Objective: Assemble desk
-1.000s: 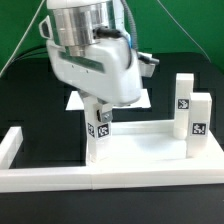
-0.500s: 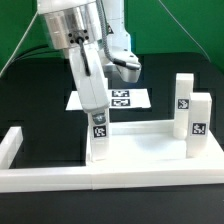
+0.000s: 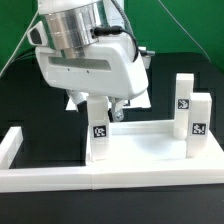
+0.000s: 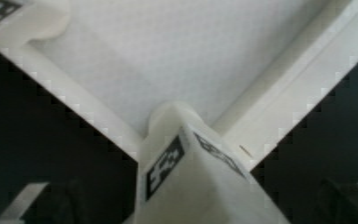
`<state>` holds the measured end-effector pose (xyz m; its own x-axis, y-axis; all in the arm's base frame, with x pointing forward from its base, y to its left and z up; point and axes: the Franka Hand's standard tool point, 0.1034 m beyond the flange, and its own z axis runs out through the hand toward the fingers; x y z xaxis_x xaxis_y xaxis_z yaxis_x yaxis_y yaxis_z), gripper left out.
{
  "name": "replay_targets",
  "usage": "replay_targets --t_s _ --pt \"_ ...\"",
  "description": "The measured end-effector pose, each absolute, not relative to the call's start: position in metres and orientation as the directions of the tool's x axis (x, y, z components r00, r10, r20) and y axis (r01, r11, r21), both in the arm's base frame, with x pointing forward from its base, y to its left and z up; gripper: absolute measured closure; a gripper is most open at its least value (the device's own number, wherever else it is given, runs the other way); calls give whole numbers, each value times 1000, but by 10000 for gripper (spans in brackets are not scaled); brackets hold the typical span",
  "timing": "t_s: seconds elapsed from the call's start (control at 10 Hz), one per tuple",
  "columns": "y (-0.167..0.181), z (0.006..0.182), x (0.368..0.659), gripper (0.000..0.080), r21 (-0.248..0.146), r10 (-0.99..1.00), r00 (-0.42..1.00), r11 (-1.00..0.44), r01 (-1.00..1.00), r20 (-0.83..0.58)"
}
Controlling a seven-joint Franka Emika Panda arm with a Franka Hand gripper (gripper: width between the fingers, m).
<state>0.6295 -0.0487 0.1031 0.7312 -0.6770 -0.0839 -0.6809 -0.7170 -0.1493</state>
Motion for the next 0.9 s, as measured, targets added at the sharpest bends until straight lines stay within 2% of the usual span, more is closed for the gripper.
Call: replay_targets --t_s 0.2,0.3,0.4,0.5,0.6,0.7,0.8,0.9 --pt "-49 103 629 151 -158 -583 810 -795 -586 -65" --pt "-50 105 631 151 -138 -342 940 -930 -340 -13" --pt "-47 106 633 151 -134 -119 993 -984 -117 10" --pt "-47 106 633 151 -135 -150 989 -980 -147 9" --pt "-47 106 633 276 -135 -178 984 -975 -176 4" --pt "-47 106 633 276 -134 -212 977 -969 -210 0" --pt "-47 106 633 426 -133 -292 956 -947 -291 -12" --pt "-51 106 632 502 -125 -360 933 -925 -359 -20"
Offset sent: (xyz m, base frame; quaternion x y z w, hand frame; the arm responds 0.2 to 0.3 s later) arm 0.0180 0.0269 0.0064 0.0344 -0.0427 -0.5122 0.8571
